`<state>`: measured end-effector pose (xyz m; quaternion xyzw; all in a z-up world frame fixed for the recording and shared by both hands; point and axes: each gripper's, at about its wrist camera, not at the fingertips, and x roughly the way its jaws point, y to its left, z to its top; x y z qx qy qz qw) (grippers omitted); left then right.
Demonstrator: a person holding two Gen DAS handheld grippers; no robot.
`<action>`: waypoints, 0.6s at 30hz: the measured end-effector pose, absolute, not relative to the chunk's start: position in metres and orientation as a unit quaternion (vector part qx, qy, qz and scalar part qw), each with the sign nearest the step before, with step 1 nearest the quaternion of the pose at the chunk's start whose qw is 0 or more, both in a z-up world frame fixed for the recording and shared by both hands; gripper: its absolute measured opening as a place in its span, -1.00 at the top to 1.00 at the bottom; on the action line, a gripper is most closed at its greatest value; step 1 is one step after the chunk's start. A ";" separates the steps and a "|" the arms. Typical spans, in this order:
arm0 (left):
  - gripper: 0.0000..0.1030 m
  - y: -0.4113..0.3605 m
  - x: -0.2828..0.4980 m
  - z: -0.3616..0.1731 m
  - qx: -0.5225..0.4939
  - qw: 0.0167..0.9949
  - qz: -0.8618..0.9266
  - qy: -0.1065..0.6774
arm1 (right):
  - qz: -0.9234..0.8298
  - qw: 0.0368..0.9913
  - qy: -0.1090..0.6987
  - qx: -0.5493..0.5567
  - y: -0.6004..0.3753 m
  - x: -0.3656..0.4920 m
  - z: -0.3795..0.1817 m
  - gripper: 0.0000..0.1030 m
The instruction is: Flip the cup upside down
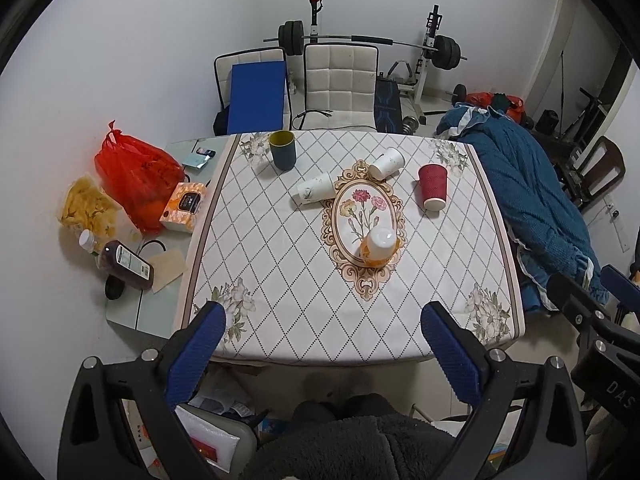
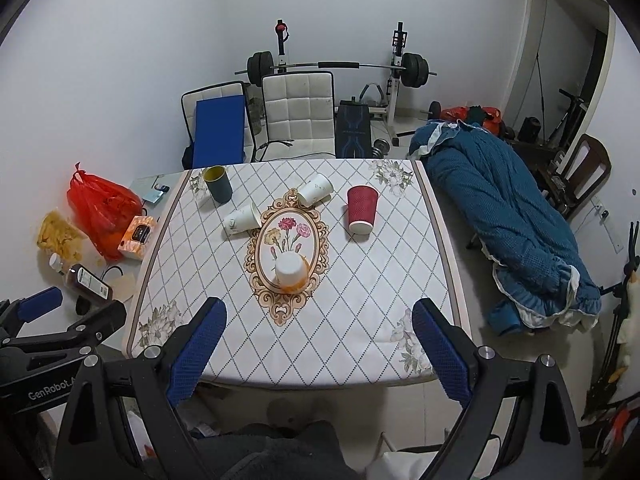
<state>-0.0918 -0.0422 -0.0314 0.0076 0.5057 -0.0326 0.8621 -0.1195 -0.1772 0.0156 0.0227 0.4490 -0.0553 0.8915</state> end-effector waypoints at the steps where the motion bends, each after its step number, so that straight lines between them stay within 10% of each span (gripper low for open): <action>1: -0.94 -0.043 -0.092 -0.031 0.007 0.862 -0.032 0.506 | -0.055 0.891 0.449 0.024 -0.177 -0.120 0.016 -0.87; 18: -0.94 -0.046 -0.091 -0.030 0.009 0.861 -0.031 0.508 | -0.050 0.889 0.454 0.024 -0.183 -0.124 0.010 -0.87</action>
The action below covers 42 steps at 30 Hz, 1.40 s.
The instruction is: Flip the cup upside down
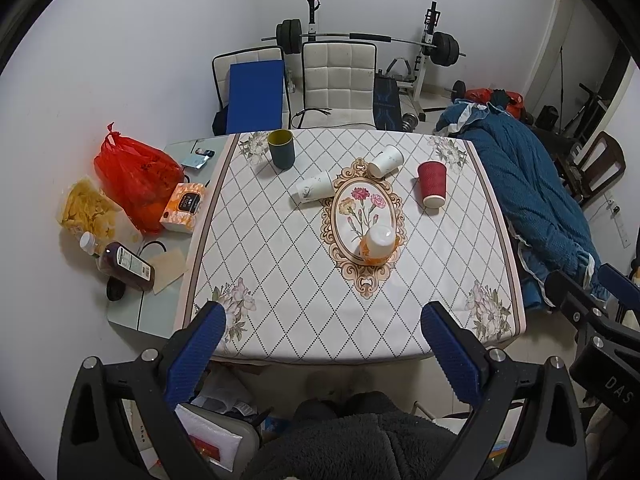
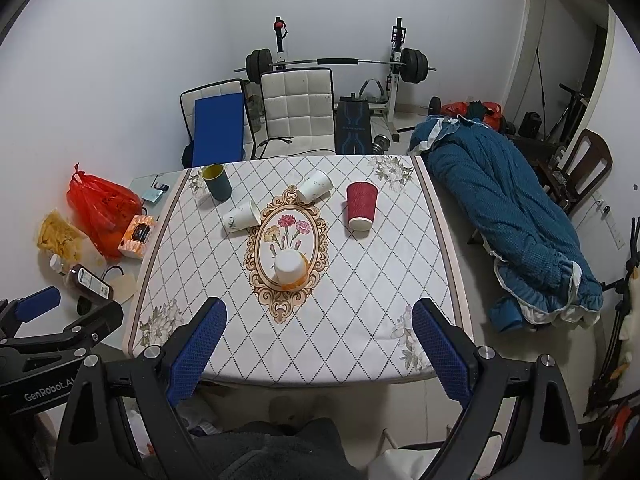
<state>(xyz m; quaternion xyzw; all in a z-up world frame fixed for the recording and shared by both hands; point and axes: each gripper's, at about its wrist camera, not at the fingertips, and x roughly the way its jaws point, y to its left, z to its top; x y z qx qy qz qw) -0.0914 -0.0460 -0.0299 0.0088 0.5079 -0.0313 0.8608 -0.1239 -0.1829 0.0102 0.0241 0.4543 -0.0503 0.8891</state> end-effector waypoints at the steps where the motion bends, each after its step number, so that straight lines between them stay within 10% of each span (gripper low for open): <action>1: -0.94 -0.046 -0.091 -0.030 0.009 0.861 -0.031 0.508 | -0.050 0.889 0.454 0.025 -0.183 -0.124 0.010 -0.87; 42: -0.94 -0.045 -0.101 -0.028 0.006 0.862 -0.030 0.505 | -0.044 0.888 0.457 0.027 -0.182 -0.134 0.004 -0.87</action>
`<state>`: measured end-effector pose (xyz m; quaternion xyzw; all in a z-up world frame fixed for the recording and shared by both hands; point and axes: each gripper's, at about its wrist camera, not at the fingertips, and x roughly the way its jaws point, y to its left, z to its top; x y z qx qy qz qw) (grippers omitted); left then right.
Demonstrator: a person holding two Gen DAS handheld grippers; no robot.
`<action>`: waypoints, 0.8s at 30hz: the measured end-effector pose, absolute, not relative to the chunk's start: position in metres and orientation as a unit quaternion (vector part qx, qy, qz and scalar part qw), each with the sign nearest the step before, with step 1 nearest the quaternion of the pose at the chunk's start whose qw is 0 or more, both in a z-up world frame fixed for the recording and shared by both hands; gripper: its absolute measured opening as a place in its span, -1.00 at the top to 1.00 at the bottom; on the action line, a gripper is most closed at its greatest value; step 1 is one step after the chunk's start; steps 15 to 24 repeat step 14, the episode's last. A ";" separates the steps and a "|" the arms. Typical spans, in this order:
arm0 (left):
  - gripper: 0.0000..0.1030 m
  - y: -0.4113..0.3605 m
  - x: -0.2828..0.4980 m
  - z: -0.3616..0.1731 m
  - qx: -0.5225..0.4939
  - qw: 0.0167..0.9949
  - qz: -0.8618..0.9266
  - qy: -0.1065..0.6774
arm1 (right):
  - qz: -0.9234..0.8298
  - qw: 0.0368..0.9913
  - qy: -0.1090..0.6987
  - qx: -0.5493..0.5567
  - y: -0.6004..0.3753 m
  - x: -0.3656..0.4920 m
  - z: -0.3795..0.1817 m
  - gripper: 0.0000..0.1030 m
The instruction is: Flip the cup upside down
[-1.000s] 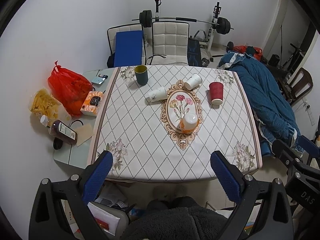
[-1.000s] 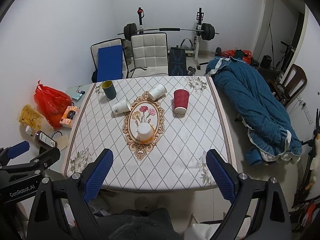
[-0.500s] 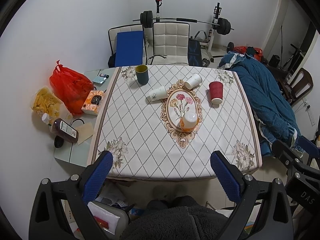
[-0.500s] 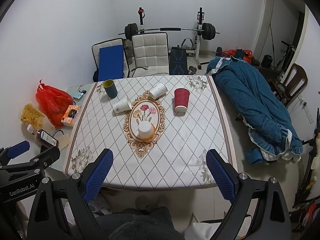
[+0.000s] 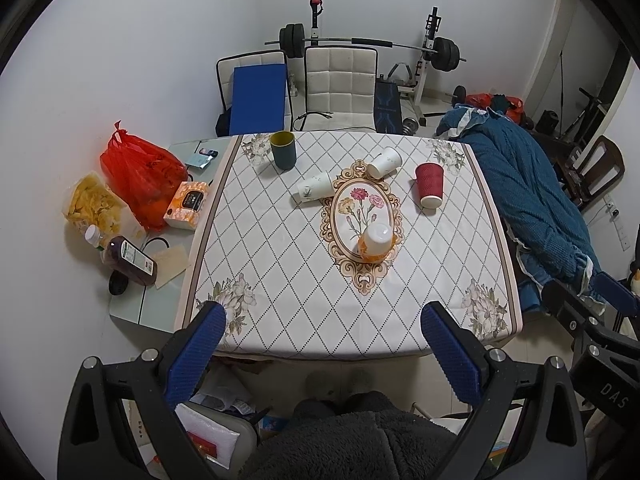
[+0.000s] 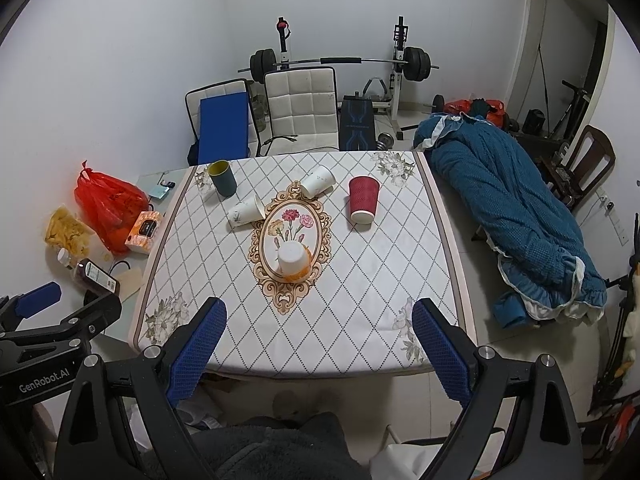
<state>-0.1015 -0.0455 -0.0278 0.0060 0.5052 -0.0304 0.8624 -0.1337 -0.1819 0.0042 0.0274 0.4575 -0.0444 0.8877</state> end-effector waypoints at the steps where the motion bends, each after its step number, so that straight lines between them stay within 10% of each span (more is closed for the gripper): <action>1: -0.94 -0.046 -0.102 -0.027 0.006 0.862 -0.031 0.505 | -0.045 0.888 0.458 0.027 -0.181 -0.136 0.004 -0.87; 24: -0.94 -0.044 -0.105 -0.027 0.007 0.863 -0.032 0.504 | -0.044 0.887 0.458 0.026 -0.172 -0.143 0.007 -0.87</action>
